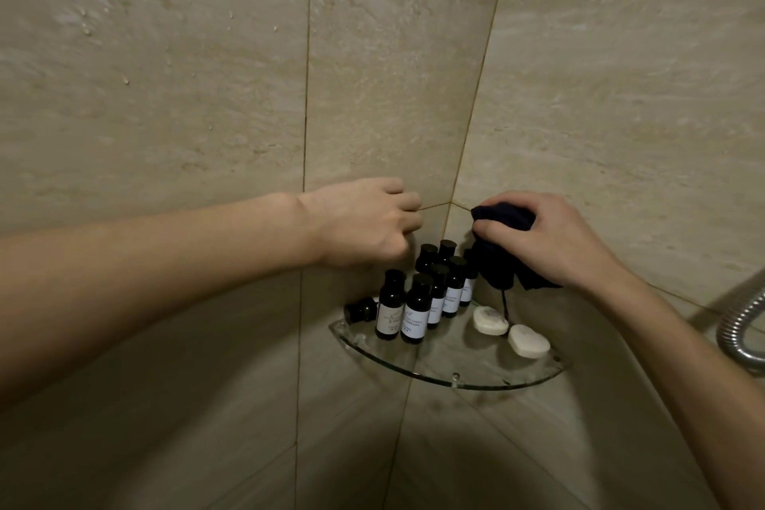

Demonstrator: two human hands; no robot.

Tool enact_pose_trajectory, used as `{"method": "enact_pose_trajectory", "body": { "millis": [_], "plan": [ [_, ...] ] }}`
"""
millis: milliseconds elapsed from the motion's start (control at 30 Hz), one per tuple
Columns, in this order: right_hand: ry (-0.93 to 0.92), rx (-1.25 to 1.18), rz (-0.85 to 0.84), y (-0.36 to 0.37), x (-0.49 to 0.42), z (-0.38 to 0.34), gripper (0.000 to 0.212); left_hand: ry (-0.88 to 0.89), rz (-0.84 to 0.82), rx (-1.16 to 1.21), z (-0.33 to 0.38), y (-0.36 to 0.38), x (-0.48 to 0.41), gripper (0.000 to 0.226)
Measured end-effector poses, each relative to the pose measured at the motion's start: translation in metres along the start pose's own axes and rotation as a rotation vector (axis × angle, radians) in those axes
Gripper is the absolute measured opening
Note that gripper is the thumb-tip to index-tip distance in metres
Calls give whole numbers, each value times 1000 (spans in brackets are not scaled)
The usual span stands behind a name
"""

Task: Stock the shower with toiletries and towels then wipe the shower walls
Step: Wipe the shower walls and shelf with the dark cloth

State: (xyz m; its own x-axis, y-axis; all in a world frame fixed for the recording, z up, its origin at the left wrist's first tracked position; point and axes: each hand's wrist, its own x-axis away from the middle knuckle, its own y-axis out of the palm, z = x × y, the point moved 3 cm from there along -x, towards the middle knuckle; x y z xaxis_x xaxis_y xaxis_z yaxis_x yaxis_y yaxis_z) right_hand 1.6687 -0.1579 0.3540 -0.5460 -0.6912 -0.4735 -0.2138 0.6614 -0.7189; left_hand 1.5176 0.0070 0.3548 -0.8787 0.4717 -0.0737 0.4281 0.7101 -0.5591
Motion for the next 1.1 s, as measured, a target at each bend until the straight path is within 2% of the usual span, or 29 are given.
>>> {"method": "enact_pose_trajectory", "body": {
  "millis": [100, 233, 367, 933, 1067, 1100],
  "plan": [
    [2, -21, -5, 1, -2, -3, 14, -9, -48, -30, 6, 0, 21, 16],
    [16, -53, 16, 1, -1, -3, 15, -170, -60, -4, 27, 3, 28, 24],
    [33, -73, 19, 0, 1, -1, 15, -282, -70, 27, 49, 9, 37, 16],
    [47, -93, 8, -2, 5, -1, 11, -389, -7, 106, 73, 18, 43, 10],
    [46, -103, -3, -3, 6, -1, 11, -396, -50, 121, 70, 16, 46, 38],
    [42, -99, -5, -3, 6, -1, 11, -395, -43, 124, 71, 15, 46, 39]
  ]
}}
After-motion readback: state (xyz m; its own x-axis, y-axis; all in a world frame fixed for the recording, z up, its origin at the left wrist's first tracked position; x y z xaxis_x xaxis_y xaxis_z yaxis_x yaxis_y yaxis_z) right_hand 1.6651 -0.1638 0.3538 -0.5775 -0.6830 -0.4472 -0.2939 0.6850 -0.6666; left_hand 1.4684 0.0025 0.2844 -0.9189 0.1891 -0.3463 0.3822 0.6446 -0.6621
